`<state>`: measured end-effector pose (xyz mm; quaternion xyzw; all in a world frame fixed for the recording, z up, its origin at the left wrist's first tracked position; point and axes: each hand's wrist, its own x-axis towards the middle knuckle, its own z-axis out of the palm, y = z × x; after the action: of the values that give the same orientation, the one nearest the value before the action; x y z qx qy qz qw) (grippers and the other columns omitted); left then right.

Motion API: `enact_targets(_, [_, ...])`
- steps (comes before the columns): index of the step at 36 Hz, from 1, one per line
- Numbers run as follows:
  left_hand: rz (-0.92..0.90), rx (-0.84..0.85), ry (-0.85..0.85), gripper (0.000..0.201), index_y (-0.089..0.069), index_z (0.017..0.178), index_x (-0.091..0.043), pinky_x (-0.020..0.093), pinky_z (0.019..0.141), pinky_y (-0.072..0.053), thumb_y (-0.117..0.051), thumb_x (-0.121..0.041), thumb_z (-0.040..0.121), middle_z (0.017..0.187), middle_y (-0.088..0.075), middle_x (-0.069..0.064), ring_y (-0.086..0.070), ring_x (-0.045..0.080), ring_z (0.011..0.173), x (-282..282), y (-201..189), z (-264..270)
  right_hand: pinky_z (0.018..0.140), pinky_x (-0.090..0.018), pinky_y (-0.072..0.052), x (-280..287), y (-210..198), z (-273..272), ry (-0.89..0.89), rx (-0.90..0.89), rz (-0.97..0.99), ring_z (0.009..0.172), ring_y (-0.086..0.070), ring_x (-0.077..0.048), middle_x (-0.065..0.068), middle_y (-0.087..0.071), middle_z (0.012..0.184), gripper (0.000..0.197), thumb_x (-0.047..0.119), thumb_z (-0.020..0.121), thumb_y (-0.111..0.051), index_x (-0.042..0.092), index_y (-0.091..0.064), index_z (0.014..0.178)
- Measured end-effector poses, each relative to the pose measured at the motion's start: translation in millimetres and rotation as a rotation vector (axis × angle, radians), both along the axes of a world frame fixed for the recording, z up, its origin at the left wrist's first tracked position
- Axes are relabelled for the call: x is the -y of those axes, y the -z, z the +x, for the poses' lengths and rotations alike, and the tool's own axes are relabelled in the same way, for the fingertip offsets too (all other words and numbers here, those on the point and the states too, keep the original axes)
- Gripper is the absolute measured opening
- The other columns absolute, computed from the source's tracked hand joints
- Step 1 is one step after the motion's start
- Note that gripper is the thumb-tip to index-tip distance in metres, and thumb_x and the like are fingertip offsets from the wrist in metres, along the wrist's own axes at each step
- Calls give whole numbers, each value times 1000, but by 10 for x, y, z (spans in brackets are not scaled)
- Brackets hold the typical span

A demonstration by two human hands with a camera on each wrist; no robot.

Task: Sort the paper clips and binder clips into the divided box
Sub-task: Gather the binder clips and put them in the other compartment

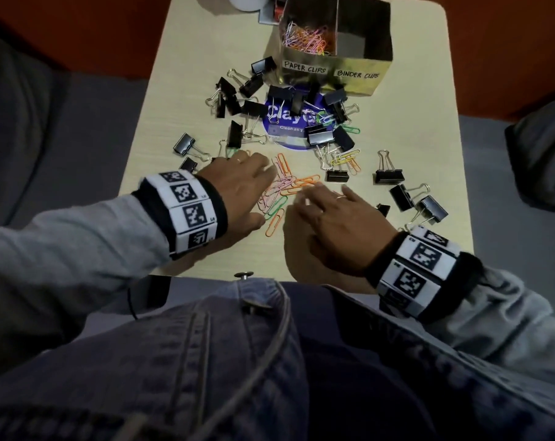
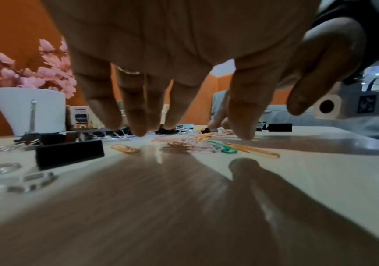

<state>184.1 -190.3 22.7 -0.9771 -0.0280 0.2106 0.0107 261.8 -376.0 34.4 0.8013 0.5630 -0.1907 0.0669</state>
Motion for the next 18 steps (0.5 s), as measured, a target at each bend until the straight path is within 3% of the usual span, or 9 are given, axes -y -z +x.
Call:
enact_targets(3, [48, -27, -119, 97, -11, 148, -11, 44, 108, -30, -50, -66, 80, 154, -17, 13, -24, 32, 138, -40, 23, -78, 114, -49, -20, 117, 5, 39, 124, 29, -43, 138, -33, -30, -14, -28, 149, 58, 30, 89, -45, 13, -32, 142])
enact_targets(9, [72, -18, -213, 102, -9, 149, -15, 48, 109, -24, -43, -76, 75, 156, -15, 13, -20, 32, 140, -35, 51, -73, 116, -48, -16, 68, 35, 0, 123, -6, -133, 141, -27, -29, -15, -11, 155, 64, 37, 91, -46, 19, -19, 147])
enact_targets(14, [109, -11, -267, 104, -15, 148, -18, 49, 107, -26, -43, -81, 70, 151, -25, 12, -25, 32, 136, -74, 43, -42, 116, -51, -14, -89, -7, -19, 92, 0, -35, 143, -23, -25, -10, -21, 153, 58, 35, 91, -44, 18, -28, 145])
enact_targets(18, [109, -11, -239, 100, -17, 147, -21, 48, 104, -28, -41, -80, 71, 150, -29, 9, -28, 30, 133, -124, 19, -25, 116, -51, -16, -189, -103, 2, 103, -12, -47, 138, -33, -28, -14, -29, 148, 52, 35, 93, -41, 17, -33, 141])
